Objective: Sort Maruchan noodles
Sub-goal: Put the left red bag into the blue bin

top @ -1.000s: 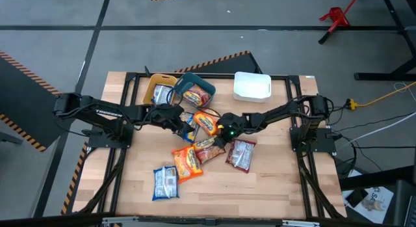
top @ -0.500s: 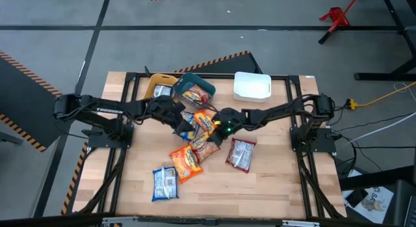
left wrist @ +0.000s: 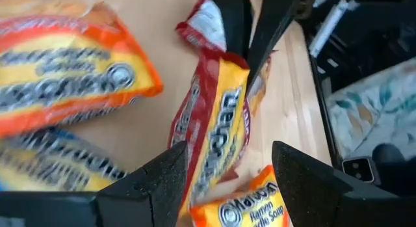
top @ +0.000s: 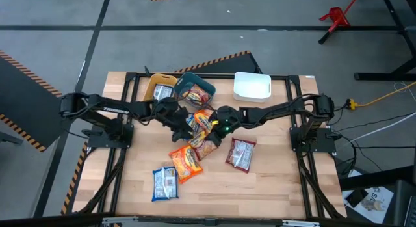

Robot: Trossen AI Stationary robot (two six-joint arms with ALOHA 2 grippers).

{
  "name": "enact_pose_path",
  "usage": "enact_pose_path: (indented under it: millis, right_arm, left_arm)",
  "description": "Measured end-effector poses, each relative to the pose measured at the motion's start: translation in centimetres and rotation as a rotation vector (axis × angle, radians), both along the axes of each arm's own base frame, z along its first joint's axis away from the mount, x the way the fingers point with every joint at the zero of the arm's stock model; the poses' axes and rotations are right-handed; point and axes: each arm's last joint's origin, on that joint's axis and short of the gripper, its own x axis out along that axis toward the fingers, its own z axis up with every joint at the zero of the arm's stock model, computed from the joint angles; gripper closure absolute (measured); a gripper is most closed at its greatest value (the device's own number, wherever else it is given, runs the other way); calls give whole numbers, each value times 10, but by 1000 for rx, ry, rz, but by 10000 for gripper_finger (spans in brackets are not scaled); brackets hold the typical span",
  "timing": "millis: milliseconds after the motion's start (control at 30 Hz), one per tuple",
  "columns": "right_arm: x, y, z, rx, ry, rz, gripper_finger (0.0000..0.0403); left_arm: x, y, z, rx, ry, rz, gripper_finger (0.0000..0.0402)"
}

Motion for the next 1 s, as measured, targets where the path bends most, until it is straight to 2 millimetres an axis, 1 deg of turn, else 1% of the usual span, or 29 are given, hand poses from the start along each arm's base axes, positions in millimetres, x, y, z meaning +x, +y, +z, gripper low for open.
enact_pose_path:
  millis: [100,233,367,567,700,867,1000]
  right_arm:
    - [2,0,3,-18,-12,10,403]
    - [1,0,3,-40,-5,16,403]
    - [1,0,3,-50,-6,23,403]
    - [1,0,3,-63,-12,32,403]
    - [2,0,3,-67,-17,35,403]
    - [2,0,3,-77,-25,46,403]
    - [2,0,4,-81,-33,53,403]
  left_arm:
    - [5,-1,-3,39,-39,-32,185]
    - [8,0,0,112,-108,-60,185]
    - [8,0,0,152,-116,-88,185]
    - [13,1,-13,145,-74,-85,185]
    - [17,2,-27,125,-35,-102,185]
    - [25,1,-33,80,-87,-144,185]
    - [31,1,-34,33,-151,-181,185]
